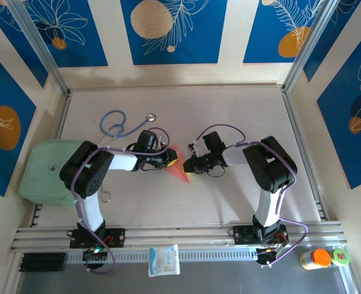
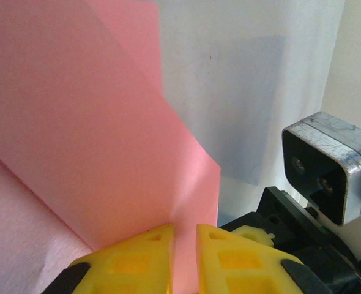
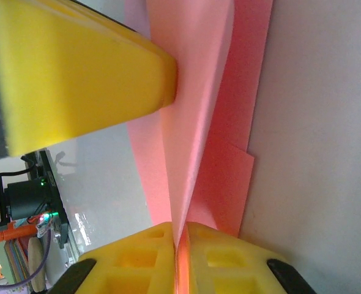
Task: Fold a paper plane with a square sheet of paper (pick it up from the middle)
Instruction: Fourth fold the wing at the center of the table.
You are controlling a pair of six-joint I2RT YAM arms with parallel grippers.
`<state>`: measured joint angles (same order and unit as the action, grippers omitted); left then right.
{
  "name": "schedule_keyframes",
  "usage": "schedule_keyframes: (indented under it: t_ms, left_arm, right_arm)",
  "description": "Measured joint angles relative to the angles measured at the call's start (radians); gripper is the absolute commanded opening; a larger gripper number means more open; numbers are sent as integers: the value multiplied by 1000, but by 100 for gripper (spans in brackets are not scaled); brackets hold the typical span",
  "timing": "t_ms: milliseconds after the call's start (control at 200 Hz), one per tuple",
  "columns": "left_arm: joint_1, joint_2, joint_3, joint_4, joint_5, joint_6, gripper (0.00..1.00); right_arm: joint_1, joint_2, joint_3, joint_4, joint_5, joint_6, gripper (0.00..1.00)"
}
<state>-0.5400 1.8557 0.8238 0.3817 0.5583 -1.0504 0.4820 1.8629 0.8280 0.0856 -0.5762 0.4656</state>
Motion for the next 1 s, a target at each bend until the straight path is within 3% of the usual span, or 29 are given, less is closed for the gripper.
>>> schedule_keyframes:
  t_ms: [495, 1000]
  left_arm:
    - [0, 0, 4, -8, -1, 0, 16]
    - [0, 0, 4, -47, -13, 0, 15]
  right_arm:
    - [-5, -48, -33, -53, 19, 15, 18]
    - [-5, -58, -48, -80, 25, 22, 12]
